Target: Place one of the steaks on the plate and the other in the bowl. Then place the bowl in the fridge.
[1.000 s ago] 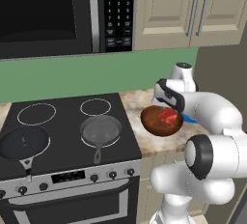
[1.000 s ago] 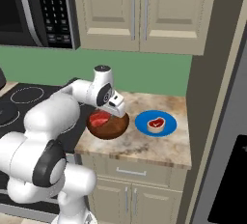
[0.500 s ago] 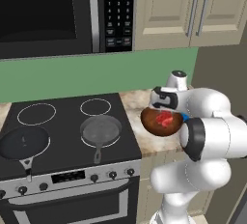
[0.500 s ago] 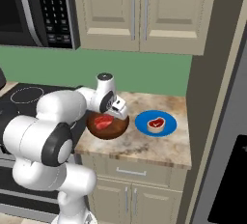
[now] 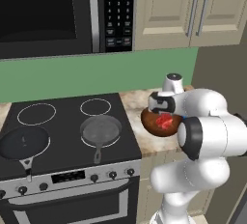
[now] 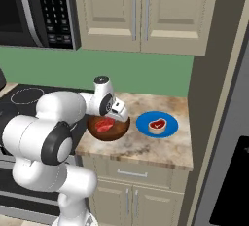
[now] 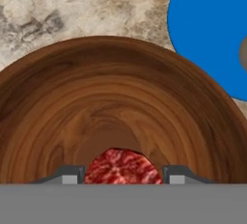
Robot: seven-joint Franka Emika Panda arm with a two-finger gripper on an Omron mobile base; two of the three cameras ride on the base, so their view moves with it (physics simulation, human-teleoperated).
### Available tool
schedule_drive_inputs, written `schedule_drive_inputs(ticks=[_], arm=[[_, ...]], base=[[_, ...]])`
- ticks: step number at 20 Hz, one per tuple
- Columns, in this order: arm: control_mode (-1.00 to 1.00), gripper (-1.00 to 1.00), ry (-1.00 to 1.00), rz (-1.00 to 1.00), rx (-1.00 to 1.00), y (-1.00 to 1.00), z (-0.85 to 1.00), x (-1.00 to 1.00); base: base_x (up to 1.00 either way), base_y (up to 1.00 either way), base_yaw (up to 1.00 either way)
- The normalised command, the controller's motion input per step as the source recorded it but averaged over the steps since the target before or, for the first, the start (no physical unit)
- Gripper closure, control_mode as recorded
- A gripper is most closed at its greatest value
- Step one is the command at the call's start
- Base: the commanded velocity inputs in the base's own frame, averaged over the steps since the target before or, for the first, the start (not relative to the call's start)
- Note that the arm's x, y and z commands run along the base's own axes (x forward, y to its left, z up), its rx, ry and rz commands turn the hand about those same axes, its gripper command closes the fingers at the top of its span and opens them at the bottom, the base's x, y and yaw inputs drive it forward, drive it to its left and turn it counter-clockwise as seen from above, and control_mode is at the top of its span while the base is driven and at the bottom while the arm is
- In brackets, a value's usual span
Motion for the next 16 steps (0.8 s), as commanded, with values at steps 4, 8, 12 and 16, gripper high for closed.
schedule_drive_inputs(ticks=[4, 8, 12, 16], arm=[[-1.0, 1.0, 0.0, 0.0, -0.04, 0.0, -0.01, 0.02], [-1.0, 1.0, 0.0, 0.0, 0.0, -0.01, 0.0, 0.18], [-1.0, 1.0, 0.0, 0.0, 0.0, -0.01, 0.0, 0.28], [-1.0, 1.0, 0.0, 0.0, 0.0, 0.0, 0.0, 0.25]], base=[[0.0, 0.0, 0.0], [0.0, 0.0, 0.0], [0.0, 0.0, 0.0], [0.0, 0.0, 0.0]])
